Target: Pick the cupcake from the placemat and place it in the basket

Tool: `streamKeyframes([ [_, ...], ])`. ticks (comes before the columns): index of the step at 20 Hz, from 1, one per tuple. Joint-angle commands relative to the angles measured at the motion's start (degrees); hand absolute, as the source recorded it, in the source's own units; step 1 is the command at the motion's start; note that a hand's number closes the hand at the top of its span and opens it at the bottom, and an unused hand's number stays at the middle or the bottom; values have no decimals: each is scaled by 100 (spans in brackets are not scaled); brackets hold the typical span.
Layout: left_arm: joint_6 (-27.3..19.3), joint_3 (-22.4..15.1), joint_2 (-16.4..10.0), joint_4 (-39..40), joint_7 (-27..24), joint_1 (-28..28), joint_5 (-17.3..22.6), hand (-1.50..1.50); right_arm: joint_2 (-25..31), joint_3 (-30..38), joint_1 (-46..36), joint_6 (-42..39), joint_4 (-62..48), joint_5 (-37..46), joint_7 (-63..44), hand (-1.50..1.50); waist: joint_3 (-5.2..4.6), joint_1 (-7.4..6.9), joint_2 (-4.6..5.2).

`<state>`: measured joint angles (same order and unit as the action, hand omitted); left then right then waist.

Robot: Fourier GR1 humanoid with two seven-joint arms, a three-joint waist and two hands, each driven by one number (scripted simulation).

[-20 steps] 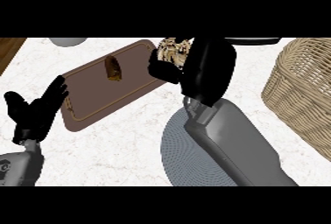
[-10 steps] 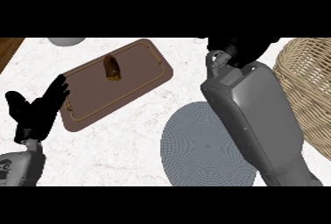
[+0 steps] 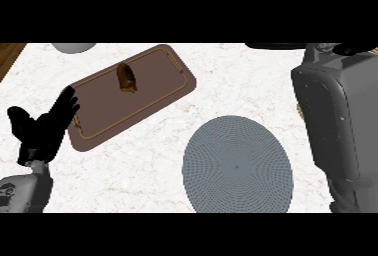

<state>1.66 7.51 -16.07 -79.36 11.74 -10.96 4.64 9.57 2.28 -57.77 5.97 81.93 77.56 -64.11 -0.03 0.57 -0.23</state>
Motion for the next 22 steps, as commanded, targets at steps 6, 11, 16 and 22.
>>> streamKeyframes([
  [6,152,193,-188,-81,299,-157,137,0,595,747,1385,-191,697,-457,536,150,5,-24,19],
  [11,185,99,-8,100,-94,21,-13,0,478,975,2043,-45,1499,-738,622,150,2,-33,19],
  [16,67,-1,141,-198,-94,272,-164,0,592,1313,2529,718,958,-961,1225,150,4,-74,27],
  [22,98,117,92,-75,178,-83,-50,0,433,1683,2997,1376,939,-770,1002,-150,4,-52,25],
])
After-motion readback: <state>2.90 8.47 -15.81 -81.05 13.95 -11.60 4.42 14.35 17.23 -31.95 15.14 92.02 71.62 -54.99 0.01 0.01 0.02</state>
